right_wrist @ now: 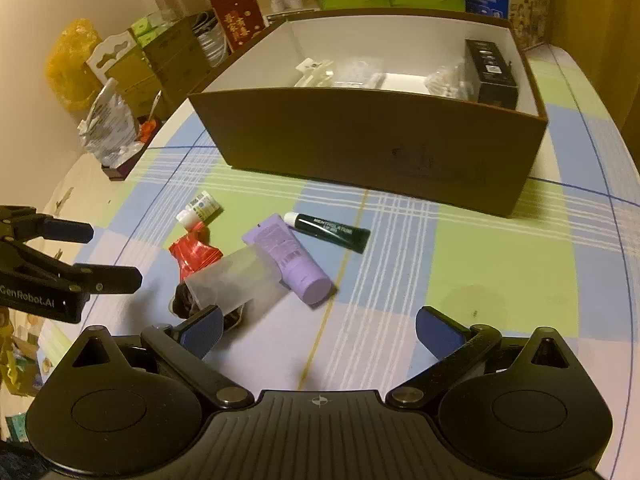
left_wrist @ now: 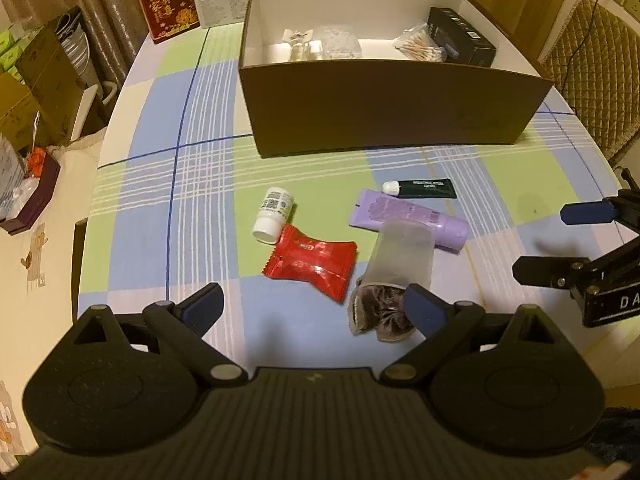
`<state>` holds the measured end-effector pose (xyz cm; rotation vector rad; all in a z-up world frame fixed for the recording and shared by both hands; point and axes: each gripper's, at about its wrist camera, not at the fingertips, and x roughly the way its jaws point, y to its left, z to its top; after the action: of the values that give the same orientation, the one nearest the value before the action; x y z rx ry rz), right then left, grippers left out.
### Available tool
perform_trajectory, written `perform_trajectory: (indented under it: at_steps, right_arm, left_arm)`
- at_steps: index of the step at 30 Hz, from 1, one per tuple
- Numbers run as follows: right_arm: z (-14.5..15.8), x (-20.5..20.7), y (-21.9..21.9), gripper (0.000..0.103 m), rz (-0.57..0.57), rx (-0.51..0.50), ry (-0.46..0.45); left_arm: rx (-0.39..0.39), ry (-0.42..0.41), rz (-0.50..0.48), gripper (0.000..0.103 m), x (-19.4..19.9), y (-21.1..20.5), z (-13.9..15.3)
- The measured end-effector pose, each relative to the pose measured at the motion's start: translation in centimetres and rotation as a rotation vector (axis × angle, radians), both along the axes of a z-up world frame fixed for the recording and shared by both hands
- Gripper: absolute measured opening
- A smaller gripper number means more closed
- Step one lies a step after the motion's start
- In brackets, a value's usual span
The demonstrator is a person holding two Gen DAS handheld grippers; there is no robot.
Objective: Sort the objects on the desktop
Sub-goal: 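Grasp the purple tube with the right tool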
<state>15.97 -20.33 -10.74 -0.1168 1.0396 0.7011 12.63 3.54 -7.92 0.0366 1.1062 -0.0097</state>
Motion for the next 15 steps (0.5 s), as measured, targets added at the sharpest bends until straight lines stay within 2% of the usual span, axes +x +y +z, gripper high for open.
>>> perform_trajectory:
  at_steps: [1, 4, 6, 8, 11, 15]
  right_arm:
    - [-0.1, 0.0, 0.1, 0.098, 0.006, 0.001, -0.004]
    - [-0.7, 0.3, 0.5, 0.083, 0.030, -0.007, -0.007]
    - [-1.2, 0.5, 0.7, 0.062, 0.050, -0.008, -0.006]
    - [-1.9, 0.8, 1.1, 0.053, 0.071, -0.017, -0.001]
    - [-2.9, 1.2, 1.6, 0.049, 0.099, -0.029, -0.011]
    - [-3.9, 1.7, 2.7, 0.048, 0.141, -0.061, -0.040]
  left_arm:
    - [0.001, 0.002, 0.005, 0.095, 0.0, 0.2, -0.1]
    - [0.002, 0.006, 0.021, 0.095, 0.0, 0.7, -0.4]
    - [0.001, 0.011, 0.035, 0.095, 0.1, 1.1, -0.7]
    - [0.001, 0.016, 0.047, 0.095, 0.2, 1.4, -0.9]
    - [0.000, 0.022, 0.061, 0.095, 0.4, 1.9, -1.3]
    - [-0.003, 0.035, 0.074, 0.095, 0.9, 2.4, -1.9]
